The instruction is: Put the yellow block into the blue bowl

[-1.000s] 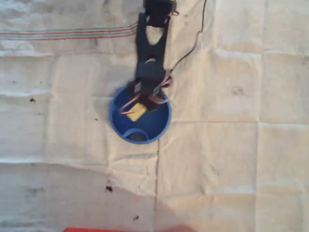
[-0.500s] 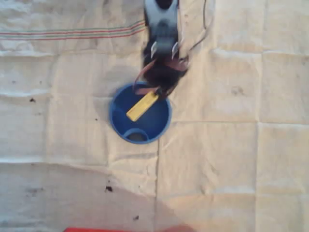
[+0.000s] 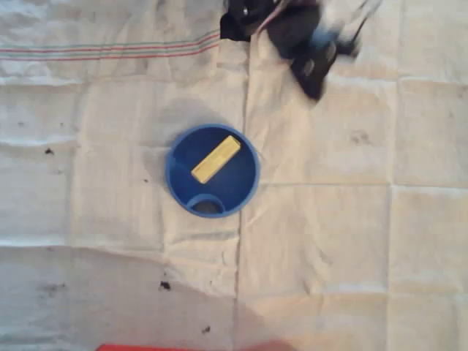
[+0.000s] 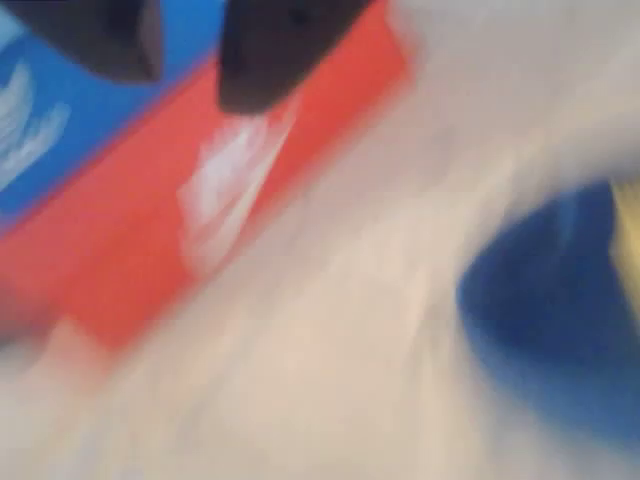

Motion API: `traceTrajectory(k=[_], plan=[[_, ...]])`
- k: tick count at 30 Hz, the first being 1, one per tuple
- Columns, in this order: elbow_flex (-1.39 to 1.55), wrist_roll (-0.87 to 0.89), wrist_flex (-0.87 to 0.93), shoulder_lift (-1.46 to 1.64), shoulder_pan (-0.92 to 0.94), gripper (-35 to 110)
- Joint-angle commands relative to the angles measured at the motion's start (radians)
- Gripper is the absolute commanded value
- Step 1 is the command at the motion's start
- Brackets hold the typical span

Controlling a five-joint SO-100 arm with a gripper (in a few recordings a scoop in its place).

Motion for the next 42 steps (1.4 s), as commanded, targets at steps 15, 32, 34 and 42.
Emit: traceTrajectory(k=[15, 32, 34, 42], plan=[[1.014, 0.060, -0.624, 0.534, -0.080, 0], [1.382, 0.061, -1.227, 0.614, -0.075, 0], [1.405, 0.061, -1.281, 0.669, -0.081, 0], [1.583, 0.060, -1.316, 0.922, -0.078, 0]])
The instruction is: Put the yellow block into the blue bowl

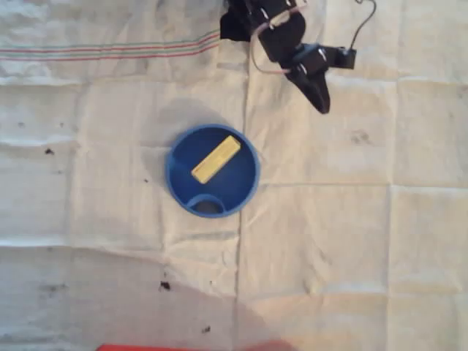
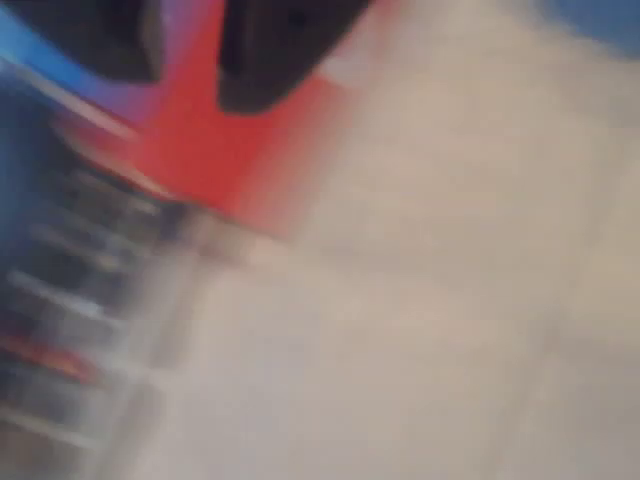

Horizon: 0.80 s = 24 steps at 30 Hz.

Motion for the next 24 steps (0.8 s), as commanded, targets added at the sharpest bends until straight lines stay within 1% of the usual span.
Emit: traceTrajectory(k=[1, 6, 10, 24], plan=[[0.043, -0.005, -0.035, 0.158, -0.002, 0], [0.143, -0.005, -0.035, 0.337, -0.002, 0], [0.196, -0.005, -0.035, 0.420, -0.002, 0], [0.322, -0.003, -0.037, 0.479, 0.003, 0]])
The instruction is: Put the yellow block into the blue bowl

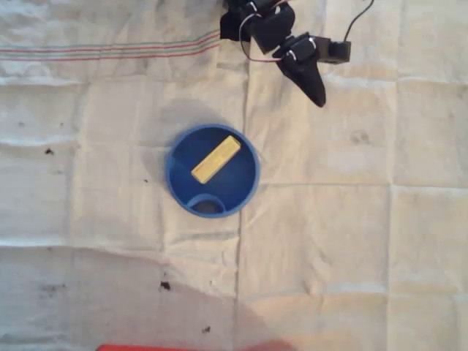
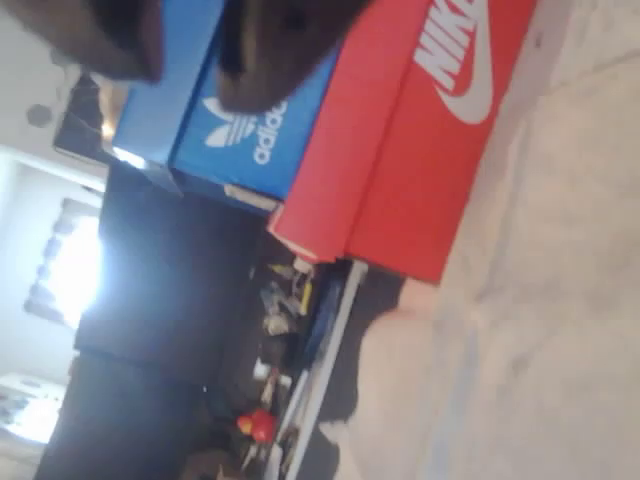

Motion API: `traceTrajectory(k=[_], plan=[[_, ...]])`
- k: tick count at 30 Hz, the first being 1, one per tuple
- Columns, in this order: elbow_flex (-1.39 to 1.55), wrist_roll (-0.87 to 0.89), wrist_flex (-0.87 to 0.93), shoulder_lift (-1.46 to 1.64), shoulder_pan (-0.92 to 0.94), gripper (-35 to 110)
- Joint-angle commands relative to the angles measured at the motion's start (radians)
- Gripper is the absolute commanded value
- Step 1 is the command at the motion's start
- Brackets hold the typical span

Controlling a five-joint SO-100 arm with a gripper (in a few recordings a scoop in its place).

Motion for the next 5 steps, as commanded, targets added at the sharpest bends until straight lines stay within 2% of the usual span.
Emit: traceTrajectory(k=[1, 5], plan=[[0.084, -0.003, -0.032, 0.035, -0.005, 0], [0.140, 0.008, -0.040, 0.055, -0.005, 0]])
